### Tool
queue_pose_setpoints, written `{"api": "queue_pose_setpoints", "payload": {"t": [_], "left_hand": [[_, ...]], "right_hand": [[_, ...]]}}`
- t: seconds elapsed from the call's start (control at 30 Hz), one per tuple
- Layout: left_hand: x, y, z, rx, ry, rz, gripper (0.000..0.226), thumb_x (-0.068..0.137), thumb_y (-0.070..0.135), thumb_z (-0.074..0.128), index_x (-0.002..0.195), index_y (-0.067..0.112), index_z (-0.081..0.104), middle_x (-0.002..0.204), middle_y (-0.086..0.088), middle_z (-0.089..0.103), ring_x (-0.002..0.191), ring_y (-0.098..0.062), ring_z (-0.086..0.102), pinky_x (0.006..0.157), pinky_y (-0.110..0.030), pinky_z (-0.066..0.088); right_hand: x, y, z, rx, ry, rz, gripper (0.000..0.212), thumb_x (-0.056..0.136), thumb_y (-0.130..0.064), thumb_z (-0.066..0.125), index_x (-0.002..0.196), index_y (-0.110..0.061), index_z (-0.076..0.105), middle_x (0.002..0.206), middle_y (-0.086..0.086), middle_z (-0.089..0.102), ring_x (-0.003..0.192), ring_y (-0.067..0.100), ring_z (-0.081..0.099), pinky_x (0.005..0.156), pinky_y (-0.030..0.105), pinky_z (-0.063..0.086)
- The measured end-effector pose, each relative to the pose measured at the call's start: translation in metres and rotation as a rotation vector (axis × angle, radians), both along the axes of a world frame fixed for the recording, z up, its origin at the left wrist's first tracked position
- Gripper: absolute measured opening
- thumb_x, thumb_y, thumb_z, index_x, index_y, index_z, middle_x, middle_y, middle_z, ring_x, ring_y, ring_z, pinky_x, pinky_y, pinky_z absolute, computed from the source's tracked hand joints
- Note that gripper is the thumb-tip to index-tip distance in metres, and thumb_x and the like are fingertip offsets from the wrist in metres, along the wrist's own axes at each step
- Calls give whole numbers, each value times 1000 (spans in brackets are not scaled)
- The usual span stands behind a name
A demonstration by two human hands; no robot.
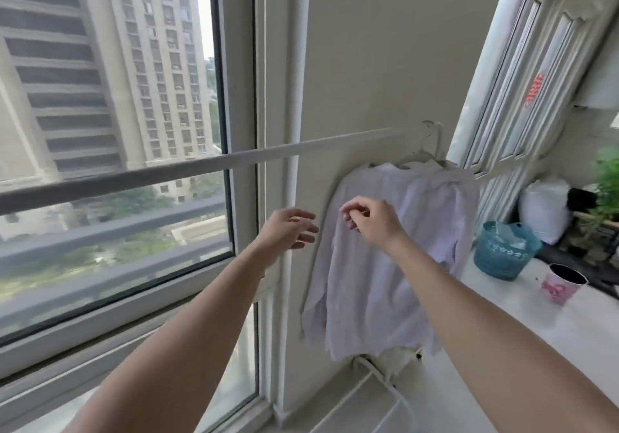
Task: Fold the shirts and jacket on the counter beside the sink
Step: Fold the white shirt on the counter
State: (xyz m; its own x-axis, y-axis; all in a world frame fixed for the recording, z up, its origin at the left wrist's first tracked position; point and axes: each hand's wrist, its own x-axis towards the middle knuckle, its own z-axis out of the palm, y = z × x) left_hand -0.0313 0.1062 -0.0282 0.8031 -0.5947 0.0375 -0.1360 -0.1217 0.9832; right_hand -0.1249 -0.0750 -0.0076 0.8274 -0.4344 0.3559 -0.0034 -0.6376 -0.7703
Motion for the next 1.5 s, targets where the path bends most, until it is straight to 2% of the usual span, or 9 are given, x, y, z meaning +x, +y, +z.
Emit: {"api": "queue_pose_setpoints", "payload": {"t": [0.2, 0.27, 0.43, 0.57, 0.67, 0.9, 1.03, 1.27, 1.5], "left_hand": [[52, -121, 7, 38, -25, -24, 21, 98, 10, 54, 116, 9, 65, 103, -11, 75, 81, -19, 69, 73, -30, 52], [68, -153, 10, 64, -38, -31, 21, 99, 12, 55, 118, 10, 63, 105, -13, 74, 81, -21, 70, 71, -29, 51], [108, -220, 7, 137, -149, 96, 40, 93, 15, 66, 131, 14, 56, 115, -10, 65, 92, -24, 67, 80, -35, 54], [135, -265, 5, 298, -341, 228, 47, 82, 20, 79, 125, 20, 60, 120, -8, 59, 102, -24, 60, 86, -30, 51], [147, -293, 2, 348, -431, 327, 37, 79, 26, 81, 113, 25, 65, 112, -5, 60, 92, -16, 57, 68, -13, 39], [145, -320, 6, 399, -537, 488, 17, 87, 24, 73, 104, 19, 73, 109, -5, 69, 107, -26, 62, 92, -38, 51], [127, -311, 13, 373, -536, 472, 9, 92, 22, 67, 100, 25, 66, 94, 13, 66, 96, -18, 63, 77, -26, 44], [82, -272, 23, 319, -538, 473, 7, 93, 21, 64, 94, 28, 61, 93, 8, 66, 87, -16, 59, 68, -26, 40], [4, -156, 14, 261, -472, 496, 19, 91, 23, 67, 87, 41, 61, 84, 12, 66, 76, -2, 60, 62, -17, 42]], "right_hand": [[64, -128, 18, -2, -55, -89, 28, 89, 1, 52, 87, -19, 71, 78, 0, 70, 73, 21, 68, 79, 34, 56], [86, -170, 26, -30, -107, -195, 19, 88, -5, 60, 99, -16, 70, 91, 1, 67, 86, 24, 68, 81, 30, 50], [127, -261, 42, -98, -257, -528, 42, 82, -20, 69, 118, -16, 48, 124, 7, 50, 111, 26, 54, 84, 35, 38], [152, -309, 38, -85, -244, -325, 35, 87, -31, 69, 103, -20, 40, 88, -7, 65, 88, 21, 63, 60, 29, 31], [164, -333, 30, -78, -258, -210, 27, 91, -35, 64, 96, -22, 41, 82, -4, 72, 86, 25, 70, 71, 38, 48], [170, -355, 31, -142, -268, -30, 20, 100, -35, 45, 91, -24, 58, 69, -14, 71, 66, 13, 67, 69, 43, 56], [158, -352, 41, -14, -285, 28, 22, 99, -35, 46, 85, -25, 60, 67, -14, 70, 60, 17, 67, 63, 48, 58], [108, -313, 60, 50, -341, 128, 37, 96, -47, 48, 72, -24, 65, 65, -10, 70, 54, 14, 67, 46, 41, 58], [49, -208, 68, 96, -254, 443, 38, 99, -39, 44, 79, -18, 68, 72, 4, 73, 58, 28, 67, 48, 36, 54]]}}
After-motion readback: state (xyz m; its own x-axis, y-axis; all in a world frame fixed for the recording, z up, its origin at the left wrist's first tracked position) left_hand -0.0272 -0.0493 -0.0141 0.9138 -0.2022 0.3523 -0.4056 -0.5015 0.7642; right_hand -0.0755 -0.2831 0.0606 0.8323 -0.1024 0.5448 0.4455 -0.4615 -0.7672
